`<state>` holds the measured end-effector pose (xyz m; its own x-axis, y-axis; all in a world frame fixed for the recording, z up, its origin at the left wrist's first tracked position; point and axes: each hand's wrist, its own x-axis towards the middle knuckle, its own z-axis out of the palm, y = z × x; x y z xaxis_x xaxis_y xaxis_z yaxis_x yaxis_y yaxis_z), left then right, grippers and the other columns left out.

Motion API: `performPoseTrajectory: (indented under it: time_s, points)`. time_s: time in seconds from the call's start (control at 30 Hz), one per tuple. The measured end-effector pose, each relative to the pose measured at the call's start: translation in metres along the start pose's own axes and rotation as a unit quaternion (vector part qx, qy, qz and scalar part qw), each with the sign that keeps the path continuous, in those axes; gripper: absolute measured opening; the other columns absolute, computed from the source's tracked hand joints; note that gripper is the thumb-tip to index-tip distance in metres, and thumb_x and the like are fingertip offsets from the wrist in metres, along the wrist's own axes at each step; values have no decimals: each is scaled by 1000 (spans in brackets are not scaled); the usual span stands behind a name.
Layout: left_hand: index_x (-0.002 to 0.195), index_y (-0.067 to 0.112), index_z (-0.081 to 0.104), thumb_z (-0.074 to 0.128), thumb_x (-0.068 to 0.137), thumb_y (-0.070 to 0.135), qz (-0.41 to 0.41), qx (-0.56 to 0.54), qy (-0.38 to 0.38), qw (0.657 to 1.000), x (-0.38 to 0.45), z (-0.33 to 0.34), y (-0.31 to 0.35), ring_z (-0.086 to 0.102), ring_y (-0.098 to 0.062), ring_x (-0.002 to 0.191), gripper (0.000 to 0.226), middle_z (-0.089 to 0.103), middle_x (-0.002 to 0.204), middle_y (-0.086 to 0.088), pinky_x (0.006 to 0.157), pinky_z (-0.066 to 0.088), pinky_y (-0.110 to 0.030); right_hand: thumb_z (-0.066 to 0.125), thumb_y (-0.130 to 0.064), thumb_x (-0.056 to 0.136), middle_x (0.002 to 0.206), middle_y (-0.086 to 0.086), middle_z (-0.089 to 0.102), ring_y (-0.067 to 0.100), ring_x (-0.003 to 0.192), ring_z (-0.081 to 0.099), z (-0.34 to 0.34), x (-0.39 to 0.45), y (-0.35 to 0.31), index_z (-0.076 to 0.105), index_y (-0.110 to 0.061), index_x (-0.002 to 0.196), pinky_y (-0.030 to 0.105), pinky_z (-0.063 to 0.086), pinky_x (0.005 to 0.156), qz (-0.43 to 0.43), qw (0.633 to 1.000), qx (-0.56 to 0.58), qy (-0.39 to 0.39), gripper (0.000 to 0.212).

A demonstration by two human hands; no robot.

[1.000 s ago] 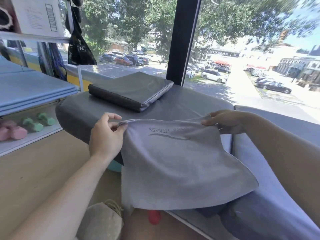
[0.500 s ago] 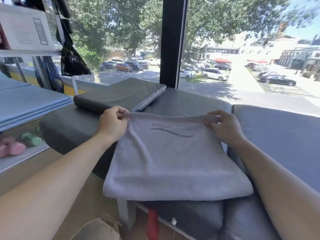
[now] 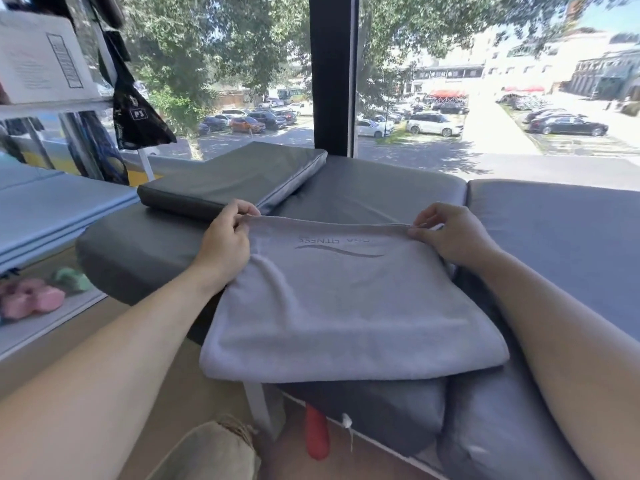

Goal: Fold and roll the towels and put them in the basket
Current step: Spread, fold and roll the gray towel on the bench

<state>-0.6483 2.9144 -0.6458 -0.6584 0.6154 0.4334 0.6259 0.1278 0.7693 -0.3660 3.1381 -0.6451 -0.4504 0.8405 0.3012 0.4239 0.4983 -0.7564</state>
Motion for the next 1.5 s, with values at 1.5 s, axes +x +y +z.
performPoseTrajectory:
  time_s: [1.5]
  points:
    - [95,18,76,67,86,8,-58,107,111,986,0,-4,-16,67,-26,93,16,72,91,-2,83,53,-32,72,-62,80,105,-7,76,21,98,68,26,9,-4,81,-38,86,35,55,88,123,989,-76,43,26]
